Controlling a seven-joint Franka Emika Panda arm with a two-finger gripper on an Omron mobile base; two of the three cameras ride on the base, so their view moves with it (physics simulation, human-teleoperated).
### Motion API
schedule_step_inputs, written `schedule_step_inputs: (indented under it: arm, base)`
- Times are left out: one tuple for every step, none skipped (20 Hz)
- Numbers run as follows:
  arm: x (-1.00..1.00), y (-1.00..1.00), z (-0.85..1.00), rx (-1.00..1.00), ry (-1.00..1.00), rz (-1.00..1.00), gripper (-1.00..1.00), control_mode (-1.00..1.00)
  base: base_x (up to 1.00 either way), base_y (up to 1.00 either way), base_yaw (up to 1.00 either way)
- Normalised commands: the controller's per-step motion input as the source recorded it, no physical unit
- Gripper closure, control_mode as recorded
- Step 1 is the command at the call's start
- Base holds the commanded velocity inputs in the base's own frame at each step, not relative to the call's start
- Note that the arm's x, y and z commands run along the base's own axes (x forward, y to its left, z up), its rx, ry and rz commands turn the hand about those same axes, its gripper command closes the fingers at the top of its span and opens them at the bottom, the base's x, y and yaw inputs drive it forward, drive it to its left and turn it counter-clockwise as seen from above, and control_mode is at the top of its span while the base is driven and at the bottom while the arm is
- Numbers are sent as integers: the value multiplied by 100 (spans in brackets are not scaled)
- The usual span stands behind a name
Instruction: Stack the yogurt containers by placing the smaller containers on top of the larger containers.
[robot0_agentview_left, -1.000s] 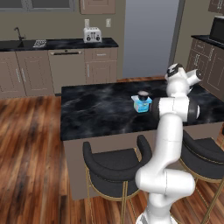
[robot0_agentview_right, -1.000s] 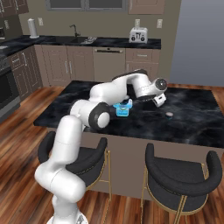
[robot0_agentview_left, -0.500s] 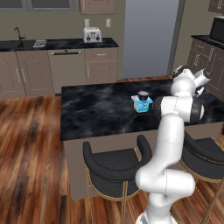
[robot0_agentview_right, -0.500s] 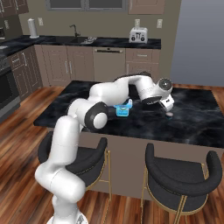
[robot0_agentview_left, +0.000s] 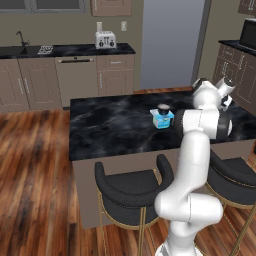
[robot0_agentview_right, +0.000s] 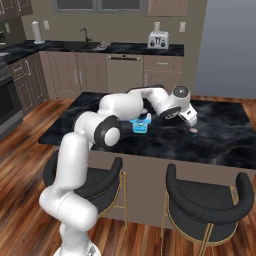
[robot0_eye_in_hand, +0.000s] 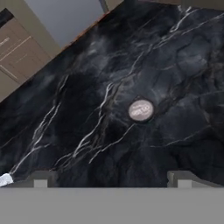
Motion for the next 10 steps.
schedule_step_inputs:
  arm:
    - [-14,-14,-19,-6,10,1,-100,-100]
    - [-19,-14,-20,-6,13,0,-100,-100]
    - [-21,-10,-18,-7,17,0,-100,-100]
    - [-27,-10,-18,-5,16,0,-100,-100]
    - [-29,-9,-17,-5,18,0,-100,-100]
    - [-29,-7,-17,-5,20,0,-100,-100]
    - [-29,-10,-17,-5,20,0,-100,-100]
    - [-29,-15,-16,-6,25,0,-100,-100]
    - [-26,-14,-15,-6,27,0,-100,-100]
    - [-21,-13,-13,-5,26,0,-100,-100]
  base:
    - [0,0,0]
    - [0,0,0]
    - [0,0,0]
    - [0,0,0]
    - [0,0,0]
    - [0,0,0]
    - [0,0,0]
    - [0,0,0]
    - [0,0,0]
    - [0,0,0]
